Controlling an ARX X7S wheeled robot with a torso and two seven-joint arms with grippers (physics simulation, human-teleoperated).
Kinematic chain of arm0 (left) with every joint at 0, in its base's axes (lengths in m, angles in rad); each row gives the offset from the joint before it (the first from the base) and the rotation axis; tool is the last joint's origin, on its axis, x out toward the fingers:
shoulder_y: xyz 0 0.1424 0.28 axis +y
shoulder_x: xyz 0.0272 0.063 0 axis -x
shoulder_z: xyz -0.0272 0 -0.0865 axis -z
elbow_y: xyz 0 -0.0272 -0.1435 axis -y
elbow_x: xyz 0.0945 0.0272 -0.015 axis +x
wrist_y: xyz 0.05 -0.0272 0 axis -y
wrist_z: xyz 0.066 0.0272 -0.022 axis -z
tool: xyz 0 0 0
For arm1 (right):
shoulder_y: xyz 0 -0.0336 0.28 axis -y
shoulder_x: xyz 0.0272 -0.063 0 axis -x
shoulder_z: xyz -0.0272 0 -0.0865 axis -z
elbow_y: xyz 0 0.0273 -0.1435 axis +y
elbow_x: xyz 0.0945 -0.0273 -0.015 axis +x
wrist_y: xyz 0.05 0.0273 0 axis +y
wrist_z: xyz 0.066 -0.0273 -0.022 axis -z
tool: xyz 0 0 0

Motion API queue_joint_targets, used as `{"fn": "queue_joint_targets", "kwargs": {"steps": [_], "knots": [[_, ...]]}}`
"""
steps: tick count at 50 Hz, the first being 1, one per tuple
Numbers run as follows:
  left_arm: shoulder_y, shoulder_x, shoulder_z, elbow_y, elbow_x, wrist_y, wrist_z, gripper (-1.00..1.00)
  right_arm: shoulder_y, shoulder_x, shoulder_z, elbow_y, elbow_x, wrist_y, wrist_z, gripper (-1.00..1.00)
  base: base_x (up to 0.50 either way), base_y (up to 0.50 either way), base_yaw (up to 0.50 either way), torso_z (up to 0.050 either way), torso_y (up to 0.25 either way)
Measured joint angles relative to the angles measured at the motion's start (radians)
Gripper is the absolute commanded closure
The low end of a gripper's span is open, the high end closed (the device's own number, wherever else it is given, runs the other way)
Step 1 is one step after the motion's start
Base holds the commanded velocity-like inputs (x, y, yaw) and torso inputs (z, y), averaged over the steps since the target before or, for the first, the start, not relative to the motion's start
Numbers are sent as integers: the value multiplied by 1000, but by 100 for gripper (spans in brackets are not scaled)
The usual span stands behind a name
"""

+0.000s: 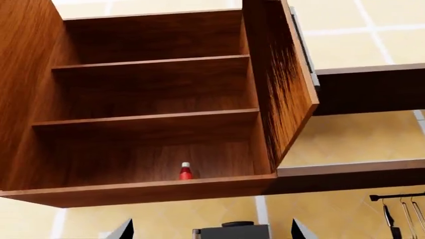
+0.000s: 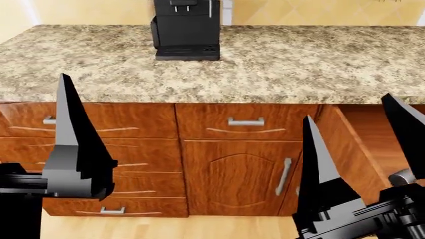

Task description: Pick and place the shaker into the drawer. Then close the cabinet.

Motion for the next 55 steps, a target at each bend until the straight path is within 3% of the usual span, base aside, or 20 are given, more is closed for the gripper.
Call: {"fn": "queue_joint_targets", "kwargs": {"steps": [17,25,33,42,55], "knots": [[-59,26,25,-21,-26,-43,5,-100,11,-25,-68,0,-66,0,-9,-100,106,501,0,0,0],[-254,84,30,-48,-154,-213,26,-100,21,-28,-197,32,-426,-9,-259,-100,190,502,0,0,0],[-455,116,8,-77,-308,-362,44,-100,130,29,-383,136,-563,-85,-303,-100,336,421,0,0,0],[-571,126,-12,-91,-403,-446,47,-100,224,80,-489,222,-605,-152,-319,-100,499,46,0,0,0],[-632,128,-16,-82,-445,-495,39,-100,274,111,-544,257,-625,-200,-340,-100,501,-61,0,0,1]]}}
